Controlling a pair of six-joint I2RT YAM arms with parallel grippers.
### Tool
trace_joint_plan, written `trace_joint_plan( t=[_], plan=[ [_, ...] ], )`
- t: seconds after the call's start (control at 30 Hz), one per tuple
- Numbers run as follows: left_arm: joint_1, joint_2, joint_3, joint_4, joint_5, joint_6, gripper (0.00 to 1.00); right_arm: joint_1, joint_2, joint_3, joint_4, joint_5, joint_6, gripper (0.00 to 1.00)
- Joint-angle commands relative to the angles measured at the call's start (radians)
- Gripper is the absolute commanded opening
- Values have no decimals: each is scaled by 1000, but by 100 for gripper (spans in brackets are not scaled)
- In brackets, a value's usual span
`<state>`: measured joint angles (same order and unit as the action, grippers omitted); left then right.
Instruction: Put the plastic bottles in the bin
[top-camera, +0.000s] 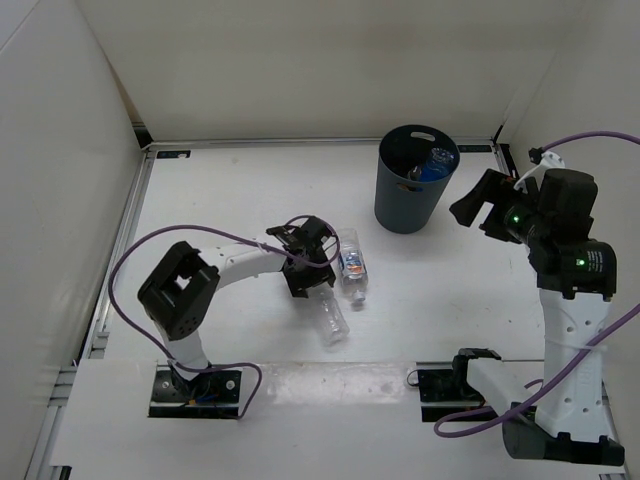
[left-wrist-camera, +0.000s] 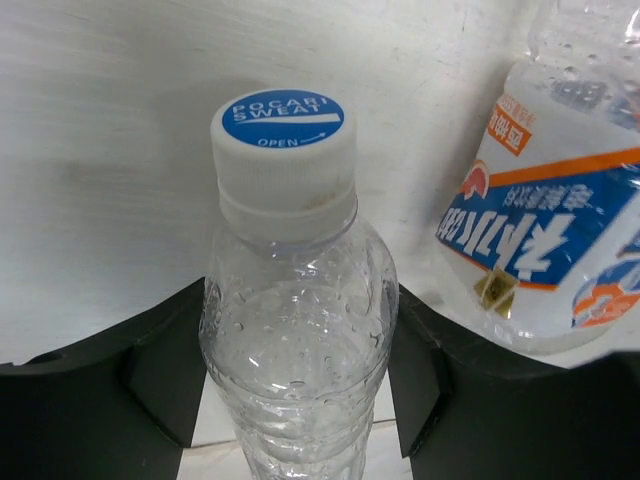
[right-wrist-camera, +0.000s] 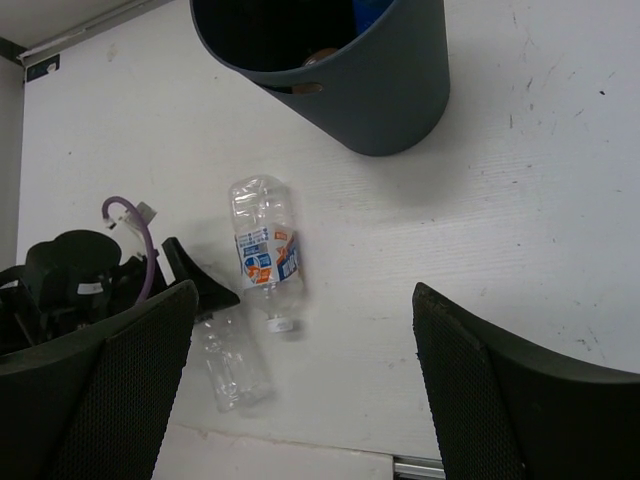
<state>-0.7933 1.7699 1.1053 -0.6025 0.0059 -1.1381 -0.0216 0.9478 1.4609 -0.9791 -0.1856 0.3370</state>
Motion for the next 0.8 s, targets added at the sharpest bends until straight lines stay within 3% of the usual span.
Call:
trace_joint_plan(
  t=[0.0,0.13,0.23,0.3,0.47,0.53,0.57,0.77],
  plan=[
    [-3,-122,98,-168,-140,60,35,-12,-20,-1,19,-15,-6,89],
    [-4,-240,178,-253,-302,127,32,-14,-23,-4,20,-20,-3,89],
    [-1,-305,290,-255,-363,271,32,-21,-20,-7,26,-31,8,89],
    [-1,-303,466,-255,-403,395,32,-34,-24,-8,29,-47,10,89],
    [-3,-187,776,-142,-442,754,39,-41,-23,4,25,-57,22,89],
    [-1,-135,870,-78,-417,819,39,-43,-26,9,22,-69,26,89],
    [-3,-118,884,-12,-400,919,39,-41,-27,9,22,-69,27,89],
    [-1,57,984,237,-380,1069,39,-49,-41,-10,14,-81,31,89]
  ],
)
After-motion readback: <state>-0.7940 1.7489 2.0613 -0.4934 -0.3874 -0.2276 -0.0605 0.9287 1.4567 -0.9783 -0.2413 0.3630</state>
